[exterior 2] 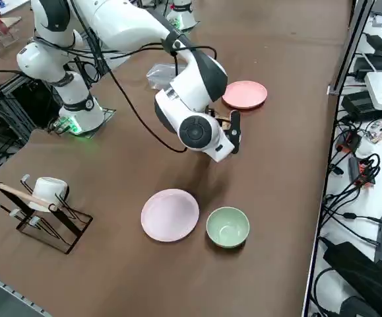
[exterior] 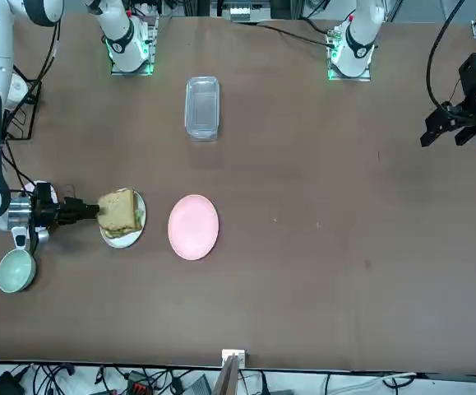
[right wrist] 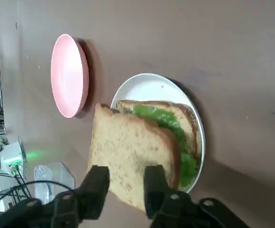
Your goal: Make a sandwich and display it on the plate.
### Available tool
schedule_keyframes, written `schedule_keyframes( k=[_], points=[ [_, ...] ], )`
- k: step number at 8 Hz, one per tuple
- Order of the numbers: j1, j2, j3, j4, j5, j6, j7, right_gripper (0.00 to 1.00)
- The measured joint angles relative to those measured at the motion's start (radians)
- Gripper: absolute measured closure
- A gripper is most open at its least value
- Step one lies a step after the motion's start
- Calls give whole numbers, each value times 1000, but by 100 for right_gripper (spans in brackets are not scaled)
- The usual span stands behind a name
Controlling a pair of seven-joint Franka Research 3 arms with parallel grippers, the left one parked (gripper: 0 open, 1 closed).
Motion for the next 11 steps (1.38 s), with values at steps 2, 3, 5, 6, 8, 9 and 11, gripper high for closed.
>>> schedule_keyframes(
  k=[2, 3, 5, 6, 8, 9, 11],
  points=[
    [0, 0, 0, 10, 0, 0, 0, 27],
    [-1, 0, 0, 20, 0, 0, 0, 20],
    [-3, -3, -4, 84, -39, -1, 0, 3],
    [-3, -11, -7, 127, -66, 0, 10, 1],
    [-2, -37, -28, 219, -145, -1, 99, 0],
    [-1, -55, -34, 269, -208, -3, 157, 0],
    [23, -109, -34, 339, -347, -9, 267, 0]
  ],
)
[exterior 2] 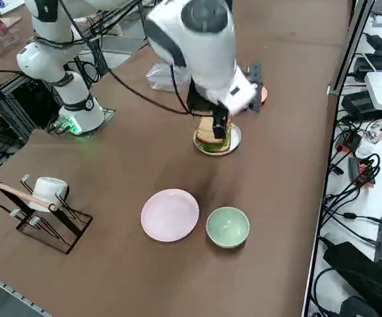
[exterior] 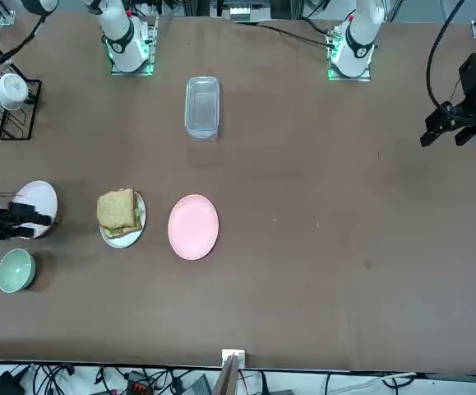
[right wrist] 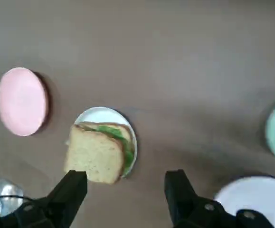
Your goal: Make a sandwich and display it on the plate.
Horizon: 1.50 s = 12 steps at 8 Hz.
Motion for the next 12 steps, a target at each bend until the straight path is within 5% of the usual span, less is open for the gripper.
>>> schedule_keyframes(
  k=[6, 8, 11, 12],
  points=[
    [120, -249, 5, 0, -264, -50, 438, 0],
    [118, -352, 66, -94, -336, -58, 499, 0],
    [51, -492, 236, -243, -430, -60, 586, 0],
    [36, -532, 265, -291, -437, -60, 600, 0]
  ],
)
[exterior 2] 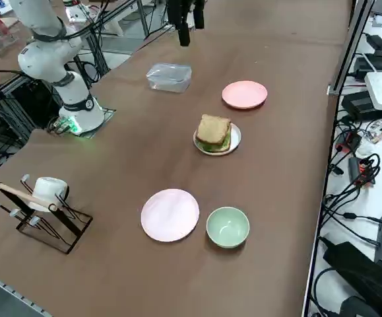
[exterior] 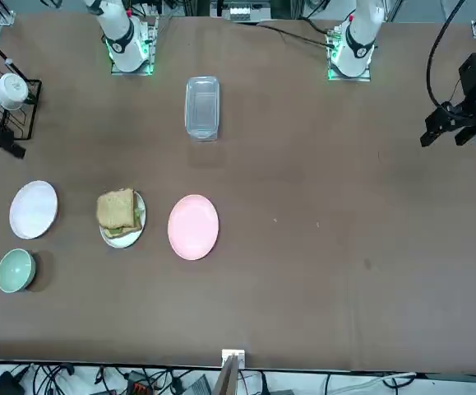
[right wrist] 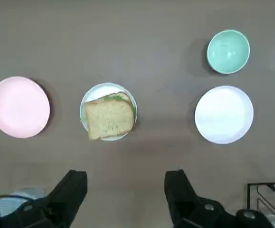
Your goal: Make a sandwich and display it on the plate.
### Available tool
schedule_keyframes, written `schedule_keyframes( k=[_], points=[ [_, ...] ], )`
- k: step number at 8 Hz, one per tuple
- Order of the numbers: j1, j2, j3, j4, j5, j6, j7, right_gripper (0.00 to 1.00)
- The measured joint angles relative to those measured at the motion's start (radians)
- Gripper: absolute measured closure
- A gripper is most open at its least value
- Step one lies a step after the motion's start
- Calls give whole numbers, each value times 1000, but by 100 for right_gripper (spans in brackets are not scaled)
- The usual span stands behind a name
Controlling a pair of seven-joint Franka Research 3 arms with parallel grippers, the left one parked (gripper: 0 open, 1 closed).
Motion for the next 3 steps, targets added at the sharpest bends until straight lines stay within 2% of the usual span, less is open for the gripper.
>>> schedule_keyframes(
  k=[3],
  points=[
    [-35, -69, 37, -83, -1, 0, 2, 0]
  ],
)
